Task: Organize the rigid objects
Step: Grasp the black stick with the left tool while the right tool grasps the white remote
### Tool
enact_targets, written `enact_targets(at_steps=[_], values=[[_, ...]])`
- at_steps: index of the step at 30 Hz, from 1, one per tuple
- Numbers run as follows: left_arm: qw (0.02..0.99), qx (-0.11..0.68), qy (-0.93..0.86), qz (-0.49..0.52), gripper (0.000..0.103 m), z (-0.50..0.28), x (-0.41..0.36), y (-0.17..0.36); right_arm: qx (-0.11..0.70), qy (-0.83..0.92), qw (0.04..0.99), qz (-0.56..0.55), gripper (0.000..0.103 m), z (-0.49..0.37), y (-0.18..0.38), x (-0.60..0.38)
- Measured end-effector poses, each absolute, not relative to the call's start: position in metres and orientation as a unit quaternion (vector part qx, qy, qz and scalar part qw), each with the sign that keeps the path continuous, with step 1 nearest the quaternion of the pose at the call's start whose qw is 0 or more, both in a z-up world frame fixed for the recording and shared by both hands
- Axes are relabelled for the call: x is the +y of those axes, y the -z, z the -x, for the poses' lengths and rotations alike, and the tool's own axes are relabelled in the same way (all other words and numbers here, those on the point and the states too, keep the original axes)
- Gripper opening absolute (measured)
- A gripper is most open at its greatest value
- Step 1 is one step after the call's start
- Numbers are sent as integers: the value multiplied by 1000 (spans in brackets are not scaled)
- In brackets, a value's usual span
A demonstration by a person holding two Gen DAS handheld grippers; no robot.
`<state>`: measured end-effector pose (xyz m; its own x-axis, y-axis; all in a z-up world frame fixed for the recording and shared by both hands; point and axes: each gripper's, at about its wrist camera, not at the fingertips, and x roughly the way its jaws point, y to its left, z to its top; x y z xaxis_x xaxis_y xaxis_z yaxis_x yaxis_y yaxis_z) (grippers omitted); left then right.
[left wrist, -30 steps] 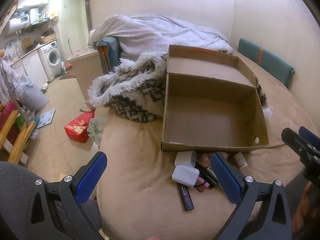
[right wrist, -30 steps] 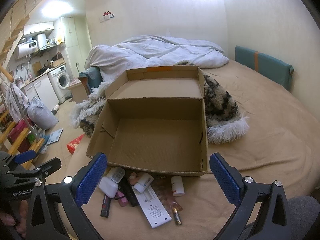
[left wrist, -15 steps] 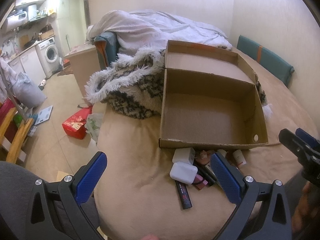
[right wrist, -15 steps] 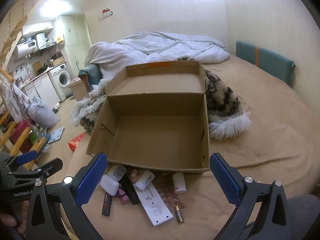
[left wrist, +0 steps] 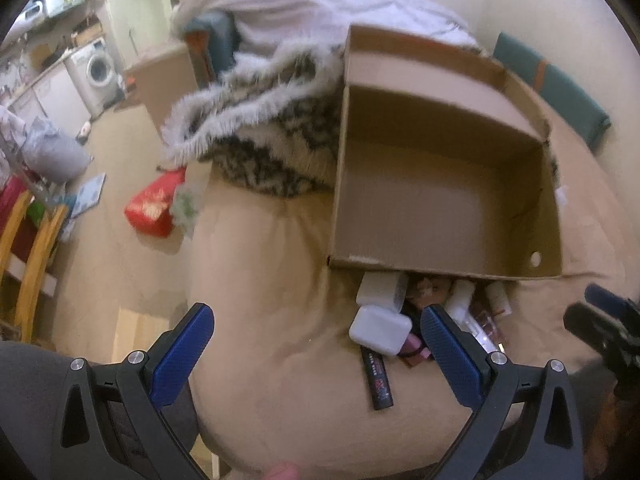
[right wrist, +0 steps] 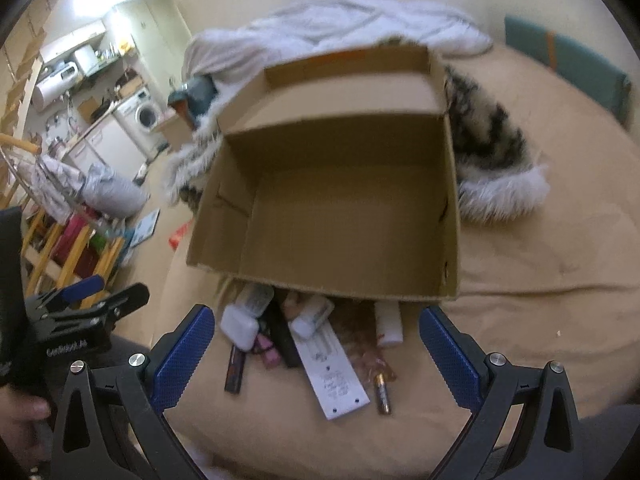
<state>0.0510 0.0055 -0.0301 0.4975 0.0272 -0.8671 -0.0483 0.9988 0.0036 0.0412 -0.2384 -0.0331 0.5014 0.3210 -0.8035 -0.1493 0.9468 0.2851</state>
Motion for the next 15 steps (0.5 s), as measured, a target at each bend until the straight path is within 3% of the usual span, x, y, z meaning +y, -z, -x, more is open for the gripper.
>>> enact_targets(at_steps=[12,13,15], values=[[780,622,-28,70,101,-84,14,102,582,-88,798,-131,103,-68,86,-264],[777,625,-30,67,100,-86,13,107,585,-83,794,-143,103,-70,90,-266],[768,637,-21,70,88,-88,10,116,588,-77,790,-152,103,-72,96,-268]])
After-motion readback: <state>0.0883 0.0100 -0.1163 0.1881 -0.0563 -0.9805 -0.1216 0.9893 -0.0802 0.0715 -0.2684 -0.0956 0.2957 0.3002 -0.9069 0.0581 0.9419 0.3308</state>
